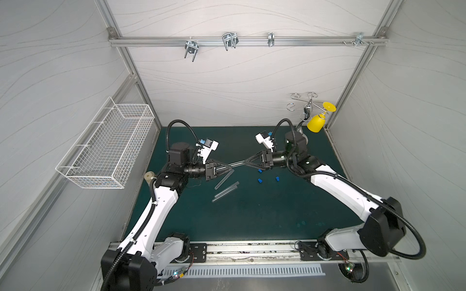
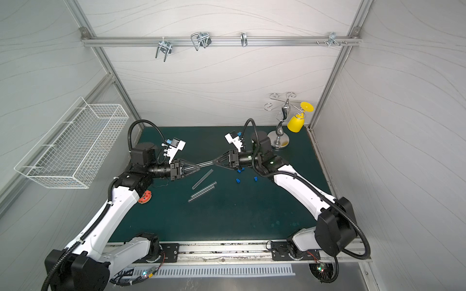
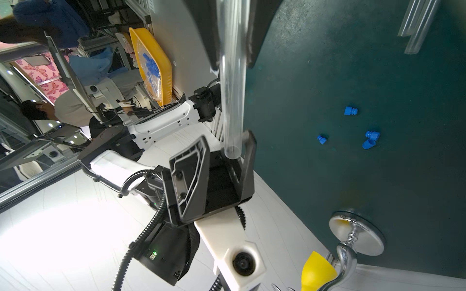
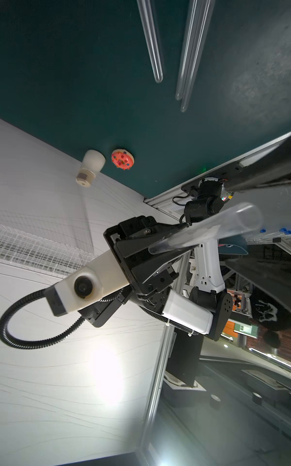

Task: Insert stoppers into test tubes
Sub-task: Pick up the test tube at the center of the board.

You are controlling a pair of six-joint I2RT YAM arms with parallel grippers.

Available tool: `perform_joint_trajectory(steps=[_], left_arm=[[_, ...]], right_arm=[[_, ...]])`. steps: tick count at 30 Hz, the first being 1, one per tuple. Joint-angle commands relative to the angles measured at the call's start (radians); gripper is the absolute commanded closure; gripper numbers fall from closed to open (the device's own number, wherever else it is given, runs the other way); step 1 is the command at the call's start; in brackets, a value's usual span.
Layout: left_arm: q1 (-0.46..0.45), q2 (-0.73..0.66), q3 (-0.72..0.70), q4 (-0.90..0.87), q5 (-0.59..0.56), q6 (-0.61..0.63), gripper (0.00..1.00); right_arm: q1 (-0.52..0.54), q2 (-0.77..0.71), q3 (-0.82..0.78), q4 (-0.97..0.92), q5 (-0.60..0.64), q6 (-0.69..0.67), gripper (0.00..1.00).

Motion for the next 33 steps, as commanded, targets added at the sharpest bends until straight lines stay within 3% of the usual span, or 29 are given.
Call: perform_joint_trajectory(steps=[1,7,13,27,33], left_arm=[[0.015,-0.010,0.026,-0.115,-0.017,0.173,0.94],[0.019,-0.009,0.009,-0.181,-0.039,0.275,0.94],[0.019,-0.013,-0.003,-0.181,-0.043,0.284,0.94],[0.020,-0.030,-0.014,-0.178,-0.051,0.293,0.94],[0.019,-0.036,-0.017,-0.177,-0.057,0.292,0.94]], right_arm=[[-0.075,-0.103,-0.010,-0.209,0.057,-0.133,0.52],[-0.234,-0.184,-0.011,-0.524,0.182,-0.357,0.48],[-0.259,-0.129,0.056,-0.766,0.417,-0.545,0.48],[-0.248,0.122,0.096,-0.815,0.648,-0.593,0.47],[-0.169,0.210,0.128,-0.812,0.711,-0.612,0.47]])
